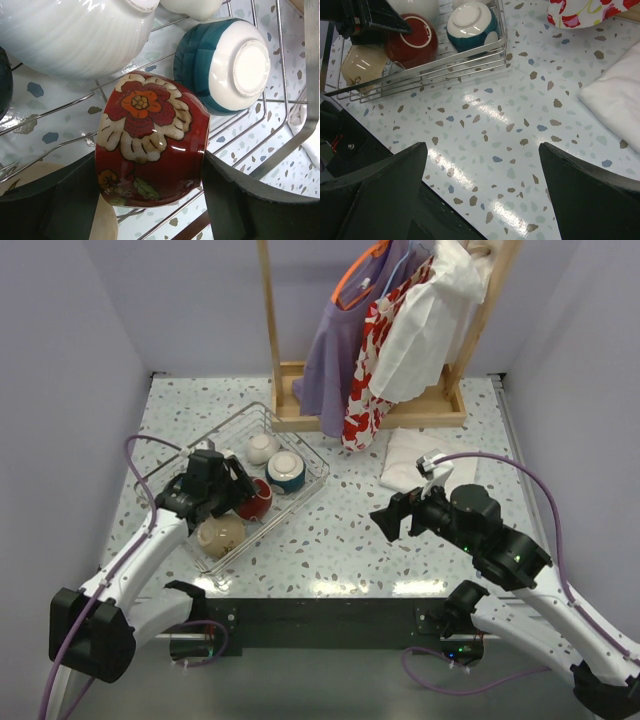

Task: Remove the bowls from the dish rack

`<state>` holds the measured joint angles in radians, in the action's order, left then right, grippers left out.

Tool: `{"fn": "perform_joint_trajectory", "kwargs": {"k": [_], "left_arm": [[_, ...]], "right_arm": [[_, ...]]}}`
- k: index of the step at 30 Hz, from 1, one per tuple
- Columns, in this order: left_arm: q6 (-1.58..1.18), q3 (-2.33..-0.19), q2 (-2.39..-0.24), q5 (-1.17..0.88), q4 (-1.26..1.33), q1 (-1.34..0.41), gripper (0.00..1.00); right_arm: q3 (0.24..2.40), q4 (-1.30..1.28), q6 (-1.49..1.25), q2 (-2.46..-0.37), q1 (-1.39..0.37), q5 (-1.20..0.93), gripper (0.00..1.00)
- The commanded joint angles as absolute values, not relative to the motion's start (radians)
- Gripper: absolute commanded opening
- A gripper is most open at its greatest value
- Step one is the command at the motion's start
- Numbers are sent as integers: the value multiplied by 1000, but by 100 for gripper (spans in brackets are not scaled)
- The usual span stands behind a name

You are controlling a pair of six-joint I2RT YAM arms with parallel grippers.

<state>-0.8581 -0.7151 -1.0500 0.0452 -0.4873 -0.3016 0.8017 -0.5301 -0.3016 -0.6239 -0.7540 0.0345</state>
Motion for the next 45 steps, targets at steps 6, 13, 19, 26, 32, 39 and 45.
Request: {"fn": "perform_joint_trajectory", "kwargs": {"k": [6,13,19,26,32,39,45], "left_arm": [[-911,-764,-1003,18,-503,-313,63],[-913,-805,-988,5,-497,-313,54],[-894,-848,-988,-15,-495,-313,42],[-830,-896,-996,-38,-489,-313,26],[-726,-955,-1026,-115,-483,-313,17],[-612,-1040,-1046,-181,-489,-313,10],[-506,-1068,-1060,-242,-477,-325,4]], "right_arm": [[815,-517,-291,-609,-759,43,99],[818,-525,-291,-606,-761,44,99],[825,-531,-295,-609,-759,46,99],[839,-541,-293,-614,-761,63,99],[847,-542,-305,-627,-759,64,99],[859,-522,-331,-655,-759,51,99],[911,-531,-374,-725,-759,15,99]]}}
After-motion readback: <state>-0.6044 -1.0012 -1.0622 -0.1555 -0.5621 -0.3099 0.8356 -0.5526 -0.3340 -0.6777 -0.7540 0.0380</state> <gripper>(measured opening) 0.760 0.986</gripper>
